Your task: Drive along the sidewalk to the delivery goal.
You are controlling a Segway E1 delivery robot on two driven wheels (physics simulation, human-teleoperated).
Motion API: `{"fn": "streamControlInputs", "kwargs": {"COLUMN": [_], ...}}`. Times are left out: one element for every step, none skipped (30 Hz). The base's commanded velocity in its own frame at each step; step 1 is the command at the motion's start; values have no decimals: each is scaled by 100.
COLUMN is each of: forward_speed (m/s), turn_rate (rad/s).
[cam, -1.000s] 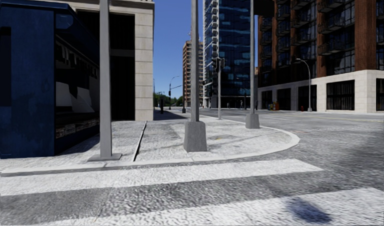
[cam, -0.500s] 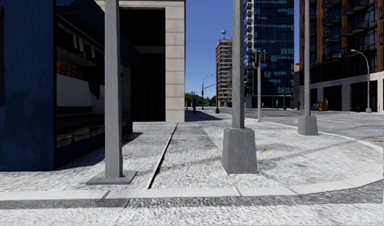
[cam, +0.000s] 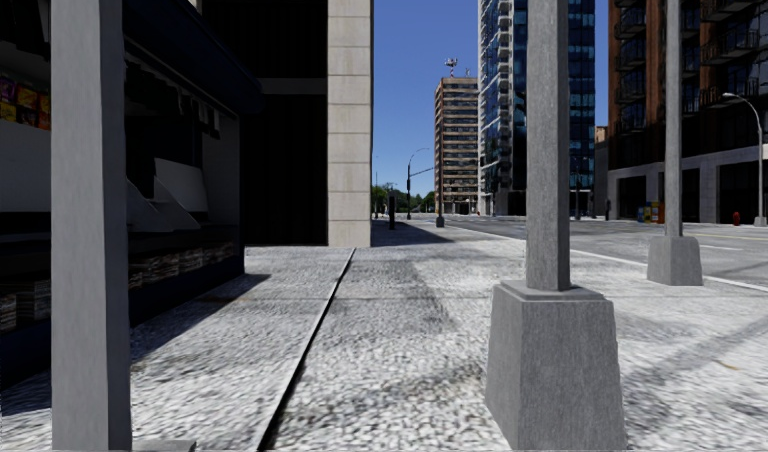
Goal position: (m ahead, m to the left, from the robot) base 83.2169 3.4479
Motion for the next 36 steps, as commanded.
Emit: {"fn": "streamControlInputs", "kwargs": {"forward_speed": [161, 155, 150, 145, 142, 142, 140, 138, 137, 136, 136, 136, 136, 136, 136, 134, 134, 133, 131, 130, 129, 128, 128, 127, 127, 127, 127, 127, 127, 127, 127, 127, 127, 127, 127, 127], "turn_rate": [0, 0, 0, 0, 0, 0, 0, 0, 0, 2, 2, 4, 0, 0, 0, 0, 0, 0, 0, 0, 0, 0, 0, 0, 0, 0, 0, 0, 0, 0, 0, 0, 0, 0, 0, 0]}}
